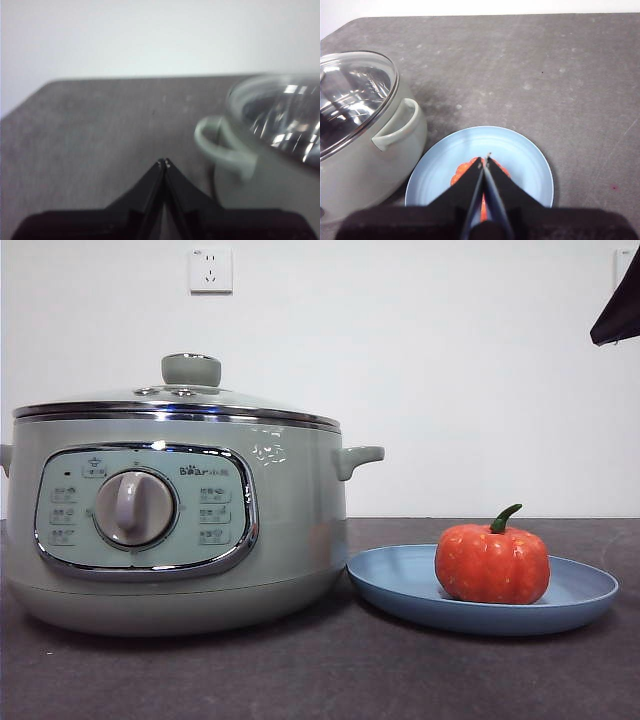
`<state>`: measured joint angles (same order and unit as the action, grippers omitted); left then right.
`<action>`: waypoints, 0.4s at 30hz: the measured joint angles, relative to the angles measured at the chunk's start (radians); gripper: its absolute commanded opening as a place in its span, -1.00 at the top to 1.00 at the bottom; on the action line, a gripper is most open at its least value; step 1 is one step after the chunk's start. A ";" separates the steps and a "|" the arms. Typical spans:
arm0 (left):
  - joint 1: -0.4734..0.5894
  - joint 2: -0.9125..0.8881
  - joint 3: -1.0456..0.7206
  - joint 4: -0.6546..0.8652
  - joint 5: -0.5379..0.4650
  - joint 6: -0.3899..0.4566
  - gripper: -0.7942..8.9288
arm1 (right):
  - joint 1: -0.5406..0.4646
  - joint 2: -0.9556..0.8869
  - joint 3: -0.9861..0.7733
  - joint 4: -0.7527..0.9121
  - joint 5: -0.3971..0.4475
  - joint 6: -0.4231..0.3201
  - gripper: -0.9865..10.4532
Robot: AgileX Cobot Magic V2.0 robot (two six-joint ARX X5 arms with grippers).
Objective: Take the pumpkin out from the steamer,put the pumpkin in the blue plate,close the lid
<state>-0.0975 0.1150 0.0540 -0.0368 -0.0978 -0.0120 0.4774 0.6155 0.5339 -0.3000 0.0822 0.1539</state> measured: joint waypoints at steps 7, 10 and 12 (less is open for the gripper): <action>0.030 -0.062 -0.036 -0.096 0.002 -0.021 0.84 | 0.000 0.000 0.000 0.000 0.000 0.000 0.82; 0.030 -0.066 -0.036 -0.144 0.011 -0.032 0.84 | 0.000 0.000 0.000 0.000 0.000 0.000 0.82; 0.031 -0.067 -0.036 -0.146 0.051 -0.037 0.84 | 0.000 0.000 0.000 -0.002 0.000 0.000 0.82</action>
<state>-0.0666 0.0479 0.0181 -0.1829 -0.0463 -0.0494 0.4774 0.6155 0.5339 -0.3023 0.0818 0.1539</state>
